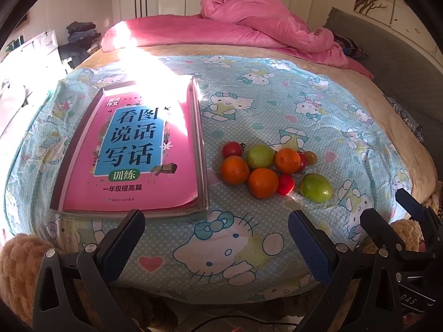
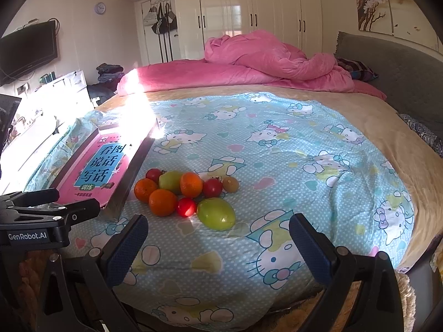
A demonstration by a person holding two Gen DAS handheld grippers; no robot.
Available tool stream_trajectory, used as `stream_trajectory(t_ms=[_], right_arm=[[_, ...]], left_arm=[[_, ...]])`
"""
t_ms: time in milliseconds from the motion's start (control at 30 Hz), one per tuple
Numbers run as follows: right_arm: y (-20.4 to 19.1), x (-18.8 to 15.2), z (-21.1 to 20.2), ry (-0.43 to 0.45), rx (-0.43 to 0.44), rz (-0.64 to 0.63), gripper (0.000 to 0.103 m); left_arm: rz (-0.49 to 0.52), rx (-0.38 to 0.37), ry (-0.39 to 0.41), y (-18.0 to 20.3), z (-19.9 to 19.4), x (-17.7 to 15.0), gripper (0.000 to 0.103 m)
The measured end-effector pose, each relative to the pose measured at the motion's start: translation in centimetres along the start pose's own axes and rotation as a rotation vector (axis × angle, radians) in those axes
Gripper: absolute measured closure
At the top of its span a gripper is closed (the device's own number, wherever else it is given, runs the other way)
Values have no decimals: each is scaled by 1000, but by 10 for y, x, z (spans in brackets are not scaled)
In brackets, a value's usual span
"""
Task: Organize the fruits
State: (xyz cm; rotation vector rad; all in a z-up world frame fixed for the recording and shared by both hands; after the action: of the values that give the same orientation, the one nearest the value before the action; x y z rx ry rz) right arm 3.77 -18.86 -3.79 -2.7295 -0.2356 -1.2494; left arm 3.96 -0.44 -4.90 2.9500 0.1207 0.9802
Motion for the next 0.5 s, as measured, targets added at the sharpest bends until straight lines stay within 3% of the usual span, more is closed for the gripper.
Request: stream_trajectory(t_ms=[500], right_arm=[[0,1,1,3,0,-4,0]], left_arm=[[5,-8,9,2,-3,1,0]])
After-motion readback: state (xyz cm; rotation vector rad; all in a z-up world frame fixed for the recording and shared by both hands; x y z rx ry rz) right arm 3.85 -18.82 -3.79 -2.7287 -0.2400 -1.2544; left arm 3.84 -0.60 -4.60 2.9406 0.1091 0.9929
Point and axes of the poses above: each gripper's, at about its wrist camera, not at the fingertips, and z roughly the way its jaws point, y to its right, x to its top, the point moved 7 cm from there along z, roughly the way its jaws point, and after that the axes turned 2 degrees about x, right-handed, at the moved point
